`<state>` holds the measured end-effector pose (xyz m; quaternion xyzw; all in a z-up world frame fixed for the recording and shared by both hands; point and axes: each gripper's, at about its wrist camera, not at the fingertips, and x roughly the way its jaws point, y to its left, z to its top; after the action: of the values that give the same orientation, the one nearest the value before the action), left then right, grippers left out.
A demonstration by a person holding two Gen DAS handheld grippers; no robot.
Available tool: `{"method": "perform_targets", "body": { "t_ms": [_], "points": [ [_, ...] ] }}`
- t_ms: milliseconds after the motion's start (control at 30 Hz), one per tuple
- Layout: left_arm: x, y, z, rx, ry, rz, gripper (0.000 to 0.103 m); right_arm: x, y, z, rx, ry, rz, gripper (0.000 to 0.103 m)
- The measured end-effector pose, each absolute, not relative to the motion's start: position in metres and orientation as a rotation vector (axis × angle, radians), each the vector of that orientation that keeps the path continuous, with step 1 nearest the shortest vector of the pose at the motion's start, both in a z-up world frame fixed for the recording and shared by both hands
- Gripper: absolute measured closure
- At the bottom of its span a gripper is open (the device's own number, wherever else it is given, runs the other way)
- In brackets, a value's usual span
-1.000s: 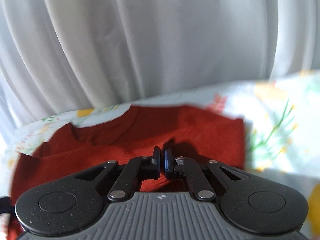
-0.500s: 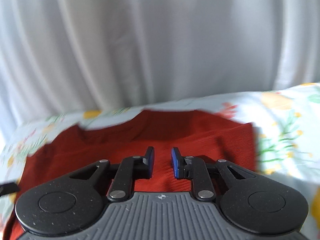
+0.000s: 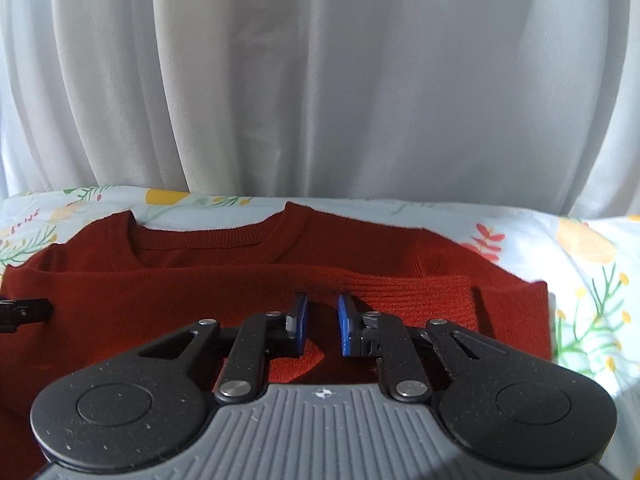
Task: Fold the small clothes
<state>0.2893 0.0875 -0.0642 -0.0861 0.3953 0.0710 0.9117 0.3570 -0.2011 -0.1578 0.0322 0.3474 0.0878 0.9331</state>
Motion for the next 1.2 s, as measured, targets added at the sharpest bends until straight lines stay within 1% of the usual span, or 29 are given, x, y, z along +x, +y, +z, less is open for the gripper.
{"method": "perform_targets", "body": {
  "t_ms": [100, 200, 333, 500, 600, 667, 700, 833, 967, 1000, 1033, 1133, 1200],
  "points": [
    [0.259, 0.085, -0.06, -0.221, 0.801, 0.075, 0.003, 0.326, -0.215, -0.155, 0.113, 0.752, 0.204, 0.089],
    [0.249, 0.077, -0.066, -0.169, 0.794, 0.06, 0.002, 0.3, -0.223, -0.158, 0.091, 0.732, 0.203, 0.089],
    [0.255, 0.066, -0.069, -0.096, 0.812, 0.068, 0.0, 0.297, -0.221, -0.158, 0.089, 0.735, 0.184, 0.089],
    [0.251, 0.064, -0.069, -0.05, 0.839, 0.056, 0.0, 0.293, -0.211, -0.159, -0.024, 0.712, 0.183, 0.089],
    [0.24, 0.061, -0.062, -0.029, 0.897, 0.045, 0.0, 0.283, -0.22, -0.153, 0.045, 0.792, 0.227, 0.084],
    [0.22, 0.059, -0.052, -0.015, 0.892, 0.052, 0.0, 0.256, -0.229, -0.149, 0.092, 0.814, 0.294, 0.083],
    [0.205, 0.06, -0.047, -0.028, 0.884, 0.038, 0.0, 0.241, -0.233, -0.149, 0.114, 0.862, 0.345, 0.082],
    [0.128, 0.072, -0.033, -0.181, 0.863, -0.026, 0.0, 0.148, -0.261, -0.148, 0.152, 0.931, 0.458, 0.078],
    [0.06, 0.081, -0.035, -0.232, 0.931, -0.014, 0.0, 0.072, -0.306, -0.142, 0.234, 1.018, 0.409, 0.078],
    [0.048, 0.082, -0.036, -0.228, 0.954, 0.002, 0.0, 0.06, -0.314, -0.14, 0.233, 1.052, 0.379, 0.069],
    [0.038, 0.085, -0.038, -0.225, 0.969, 0.016, 0.0, 0.05, -0.321, -0.137, 0.206, 1.077, 0.343, 0.068],
    [0.016, 0.094, -0.04, -0.252, 0.99, 0.061, 0.0, 0.036, -0.339, -0.124, 0.103, 1.091, 0.214, 0.065],
    [0.01, 0.104, -0.042, -0.302, 0.999, 0.081, 0.001, 0.035, -0.352, -0.118, 0.109, 1.077, 0.145, 0.064]
  ]
}}
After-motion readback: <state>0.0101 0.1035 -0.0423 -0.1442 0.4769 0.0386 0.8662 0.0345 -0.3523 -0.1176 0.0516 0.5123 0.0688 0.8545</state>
